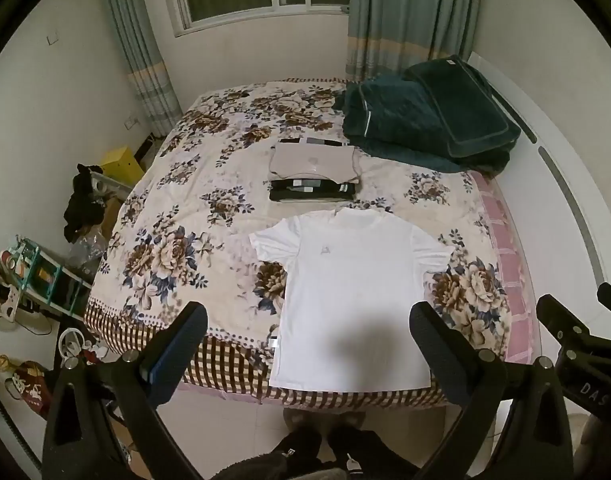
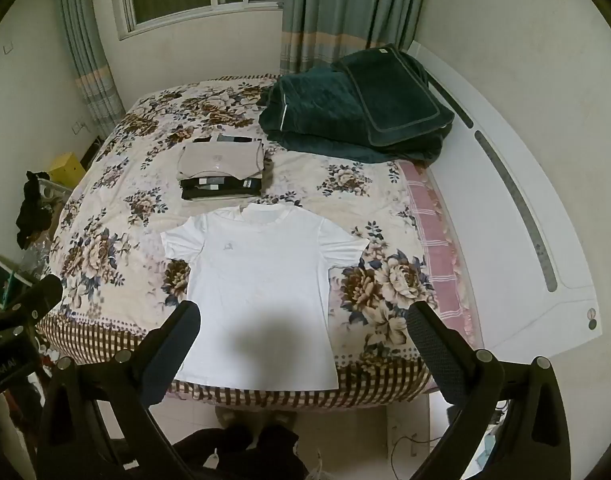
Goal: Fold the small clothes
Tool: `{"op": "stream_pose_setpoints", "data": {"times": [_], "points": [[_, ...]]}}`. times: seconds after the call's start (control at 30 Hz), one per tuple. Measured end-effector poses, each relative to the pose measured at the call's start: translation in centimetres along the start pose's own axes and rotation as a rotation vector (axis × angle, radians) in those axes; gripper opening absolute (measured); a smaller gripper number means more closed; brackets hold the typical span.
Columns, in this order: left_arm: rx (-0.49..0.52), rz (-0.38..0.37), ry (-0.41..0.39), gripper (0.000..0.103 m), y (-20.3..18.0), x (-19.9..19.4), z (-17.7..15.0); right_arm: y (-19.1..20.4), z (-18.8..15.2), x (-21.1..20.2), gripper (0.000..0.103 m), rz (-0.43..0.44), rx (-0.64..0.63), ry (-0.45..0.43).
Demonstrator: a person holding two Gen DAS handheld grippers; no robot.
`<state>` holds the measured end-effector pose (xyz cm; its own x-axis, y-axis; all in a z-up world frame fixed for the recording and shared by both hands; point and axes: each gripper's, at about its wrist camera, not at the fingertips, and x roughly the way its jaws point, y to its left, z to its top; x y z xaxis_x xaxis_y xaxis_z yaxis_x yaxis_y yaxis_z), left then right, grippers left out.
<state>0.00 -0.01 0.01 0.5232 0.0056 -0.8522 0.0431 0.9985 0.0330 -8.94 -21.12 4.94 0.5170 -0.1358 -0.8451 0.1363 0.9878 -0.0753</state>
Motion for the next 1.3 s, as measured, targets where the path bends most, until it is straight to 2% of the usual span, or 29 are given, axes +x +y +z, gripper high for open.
{"op": "stream_pose_setpoints", "data": {"times": [1.3], "points": [[-0.008,-0.01,-0.016,0.103,-0.15,-0.43,0.46,0.54,0.5,-0.52,0.103,-0.002,-0.002,-0.017]]}}
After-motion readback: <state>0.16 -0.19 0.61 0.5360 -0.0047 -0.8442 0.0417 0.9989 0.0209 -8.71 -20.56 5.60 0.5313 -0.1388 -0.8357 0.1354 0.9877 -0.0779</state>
